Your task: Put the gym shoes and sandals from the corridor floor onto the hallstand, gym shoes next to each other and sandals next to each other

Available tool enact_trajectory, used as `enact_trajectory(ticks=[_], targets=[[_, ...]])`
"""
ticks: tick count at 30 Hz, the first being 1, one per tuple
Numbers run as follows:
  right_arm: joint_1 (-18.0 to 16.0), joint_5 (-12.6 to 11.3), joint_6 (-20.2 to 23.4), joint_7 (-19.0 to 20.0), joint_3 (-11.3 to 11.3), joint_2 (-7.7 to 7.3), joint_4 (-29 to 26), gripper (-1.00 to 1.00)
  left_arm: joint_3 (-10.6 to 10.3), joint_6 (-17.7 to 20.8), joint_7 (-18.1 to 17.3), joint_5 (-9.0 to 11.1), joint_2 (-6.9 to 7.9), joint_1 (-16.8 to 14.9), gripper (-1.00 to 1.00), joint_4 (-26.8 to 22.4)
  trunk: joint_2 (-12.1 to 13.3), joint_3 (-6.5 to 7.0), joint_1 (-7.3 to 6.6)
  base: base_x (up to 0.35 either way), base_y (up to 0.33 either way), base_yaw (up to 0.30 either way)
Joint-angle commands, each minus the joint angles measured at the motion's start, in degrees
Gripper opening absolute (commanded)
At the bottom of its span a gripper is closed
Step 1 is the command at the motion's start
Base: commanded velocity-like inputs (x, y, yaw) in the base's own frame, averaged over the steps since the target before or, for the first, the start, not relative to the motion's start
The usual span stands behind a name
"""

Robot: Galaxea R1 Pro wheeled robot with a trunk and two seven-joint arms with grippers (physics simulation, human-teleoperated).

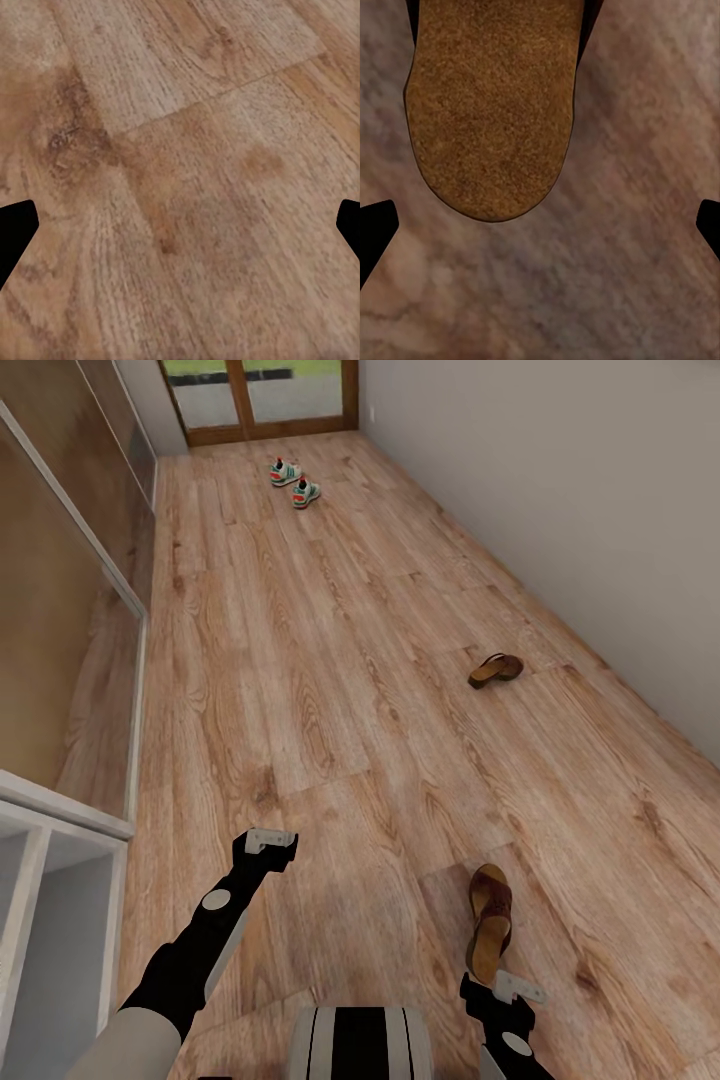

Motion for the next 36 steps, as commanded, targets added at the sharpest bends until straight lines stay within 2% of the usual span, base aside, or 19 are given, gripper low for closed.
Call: enact_trajectory(ticks=[1,4,10,36], targets=[[0.0,-0.5,-0.4,0.1,-0.2,0.04,0.0,1.0,0.0,0.2,-0.1,0.0,0.0,0.0,1.0,-0.1,0.0,-0.03,-0.01,0.0,0.0,0.0],[0.0,-0.5,-0.4,0.1,-0.2,0.04,0.0,1.0,0.0,0.2,-0.1,0.0,0.0,0.0,1.0,-0.1,0.0,-0.08,-0.01,0.0,0.0,0.027],[0.0,-0.5,-0.4,0.1,-0.2,0.04,0.0,1.0,0.0,0.2,-0.1,0.0,0.0,0.0,1.0,-0.1,-0.1,-1.7,0.15,0.0,0.0,0.106],[0.0,-0.5,-0.4,0.1,-0.2,0.03,0.0,1.0,0.0,0.2,-0.1,0.0,0.0,0.0,1.0,-0.1,-0.1,-1.8,0.15,0.032,0.0,0.009]])
